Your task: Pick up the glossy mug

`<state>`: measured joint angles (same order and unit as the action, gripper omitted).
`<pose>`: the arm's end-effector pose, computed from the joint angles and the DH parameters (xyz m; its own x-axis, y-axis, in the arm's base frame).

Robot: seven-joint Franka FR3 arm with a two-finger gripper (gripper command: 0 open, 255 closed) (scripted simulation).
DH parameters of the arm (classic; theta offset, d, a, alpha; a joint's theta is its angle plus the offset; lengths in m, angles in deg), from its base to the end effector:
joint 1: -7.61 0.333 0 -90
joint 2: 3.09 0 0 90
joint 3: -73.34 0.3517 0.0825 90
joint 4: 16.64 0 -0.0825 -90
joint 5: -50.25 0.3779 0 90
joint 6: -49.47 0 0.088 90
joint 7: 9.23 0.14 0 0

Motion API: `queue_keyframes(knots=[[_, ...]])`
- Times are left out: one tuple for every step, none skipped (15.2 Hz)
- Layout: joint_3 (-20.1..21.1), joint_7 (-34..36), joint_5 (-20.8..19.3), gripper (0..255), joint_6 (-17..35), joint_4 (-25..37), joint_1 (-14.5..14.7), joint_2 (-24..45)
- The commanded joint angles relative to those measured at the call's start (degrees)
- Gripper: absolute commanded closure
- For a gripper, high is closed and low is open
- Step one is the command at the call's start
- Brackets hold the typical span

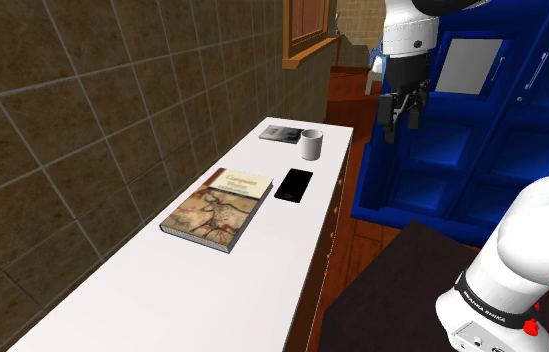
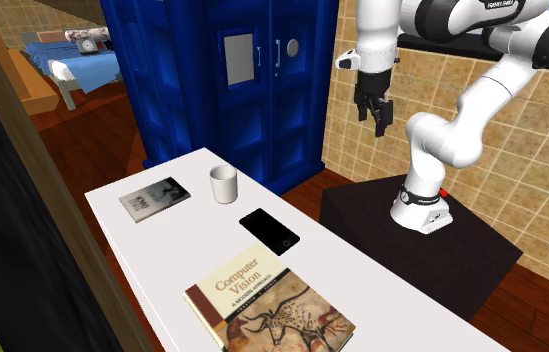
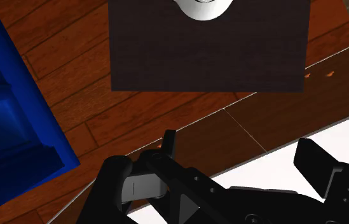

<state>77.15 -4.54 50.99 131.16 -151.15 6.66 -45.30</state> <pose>0.2662 0.0209 0.5618 0.9817 -0.0560 -0.1819 -0.0483 -0.9977 0.0468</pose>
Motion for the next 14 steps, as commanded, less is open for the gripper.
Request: queue_keyframes(knots=[[0.0, 0.0, 0.0, 0, 0.0, 0.0, 0.0, 0.0], [-0.3, -0.5, -0.4, 0, 1.7, 0.2, -0.2, 1.7], [-0.6, -1.0, -0.8, 0, 3.3, 0.5, -0.4, 3.5], [-0.9, -1.4, -1.2, 0, 4.9, 0.9, -0.6, 5.2], [-1.2, -1.9, -1.6, 0, 6.5, 1.3, -0.8, 7.1], [-1.5, -2.3, -2.0, 0, 8.0, 1.9, -1.0, 8.9], [-1.8, -2.8, -2.3, 0, 9.4, 2.5, -1.2, 10.8], [-2.1, -3.2, -2.6, 0, 10.8, 3.2, -1.3, 12.7], [-2.3, -3.6, -2.9, 0, 12.2, 3.9, -1.5, 14.6], [-2.6, -4.0, -3.2, 0, 13.5, 4.8, -1.7, 16.6], [-2.8, -4.4, -3.4, 0, 14.8, 5.7, -1.9, 18.6], [-3.1, -4.8, -3.7, 0, 16.0, 6.7, -2.0, 20.6], [-3.3, -5.1, -3.9, 0, 17.1, 7.7, -2.2, 22.6], [-3.5, -5.5, -4.1, 0, 18.2, 8.9, -2.3, 24.6]])
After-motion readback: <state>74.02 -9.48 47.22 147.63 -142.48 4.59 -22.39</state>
